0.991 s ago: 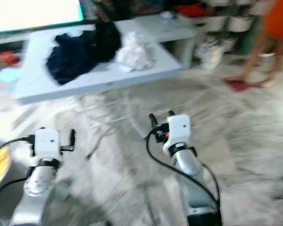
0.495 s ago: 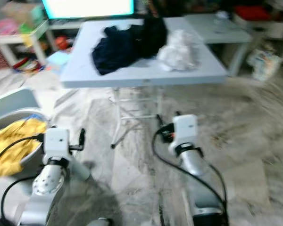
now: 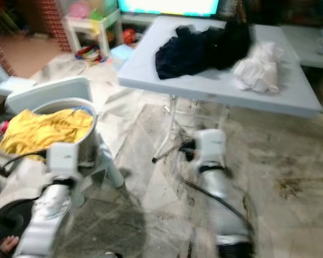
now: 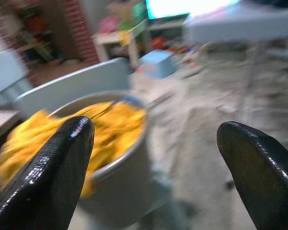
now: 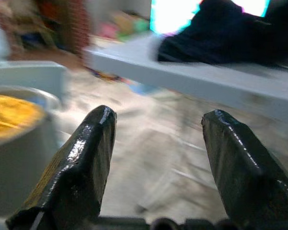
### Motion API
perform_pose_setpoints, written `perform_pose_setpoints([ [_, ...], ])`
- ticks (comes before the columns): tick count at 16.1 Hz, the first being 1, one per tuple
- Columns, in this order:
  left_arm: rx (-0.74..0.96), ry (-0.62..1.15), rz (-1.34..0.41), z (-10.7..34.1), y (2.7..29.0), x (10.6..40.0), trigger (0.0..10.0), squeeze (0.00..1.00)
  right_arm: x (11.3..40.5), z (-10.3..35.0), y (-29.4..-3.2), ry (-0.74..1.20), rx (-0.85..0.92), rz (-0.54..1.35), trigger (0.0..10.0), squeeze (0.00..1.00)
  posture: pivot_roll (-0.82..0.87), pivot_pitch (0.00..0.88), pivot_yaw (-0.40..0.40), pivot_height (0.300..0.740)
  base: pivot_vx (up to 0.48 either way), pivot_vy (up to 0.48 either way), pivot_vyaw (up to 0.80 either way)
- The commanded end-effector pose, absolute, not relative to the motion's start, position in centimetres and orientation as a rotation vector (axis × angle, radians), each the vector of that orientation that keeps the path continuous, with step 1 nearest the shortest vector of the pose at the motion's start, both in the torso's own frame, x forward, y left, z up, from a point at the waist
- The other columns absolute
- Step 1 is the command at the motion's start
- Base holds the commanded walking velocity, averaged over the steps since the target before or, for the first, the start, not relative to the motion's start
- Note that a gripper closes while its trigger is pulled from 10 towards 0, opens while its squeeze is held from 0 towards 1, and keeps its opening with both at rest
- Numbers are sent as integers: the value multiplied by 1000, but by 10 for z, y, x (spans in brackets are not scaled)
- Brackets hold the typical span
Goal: Hang hanger
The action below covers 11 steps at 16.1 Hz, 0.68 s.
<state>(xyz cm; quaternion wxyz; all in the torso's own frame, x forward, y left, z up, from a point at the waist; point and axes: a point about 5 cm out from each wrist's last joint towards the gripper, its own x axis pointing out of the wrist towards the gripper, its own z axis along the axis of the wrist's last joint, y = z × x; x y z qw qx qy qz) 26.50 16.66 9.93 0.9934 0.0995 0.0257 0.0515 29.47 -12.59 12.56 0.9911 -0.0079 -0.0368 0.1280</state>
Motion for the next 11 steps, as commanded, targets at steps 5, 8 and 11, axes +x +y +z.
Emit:
perform_pose_setpoints([
  [5, 164, 49, 85, 101, 162, 264, 10000, 0, 294, 126, -134, -69, -21, 241, 10000, 0, 55, 86, -45, 740, 0, 0, 480],
  [8, 153, 48, 66, 101, 161, 264, 10000, 0, 294, 126, -134, -69, -23, 244, 10000, 0, 56, 84, -45, 740, 0, 0, 0],
  [11, 151, 41, 40, 101, 159, 264, 10000, 0, 294, 126, -133, -71, -29, 257, 10000, 0, 56, 81, -48, 740, 0, 0, 0],
])
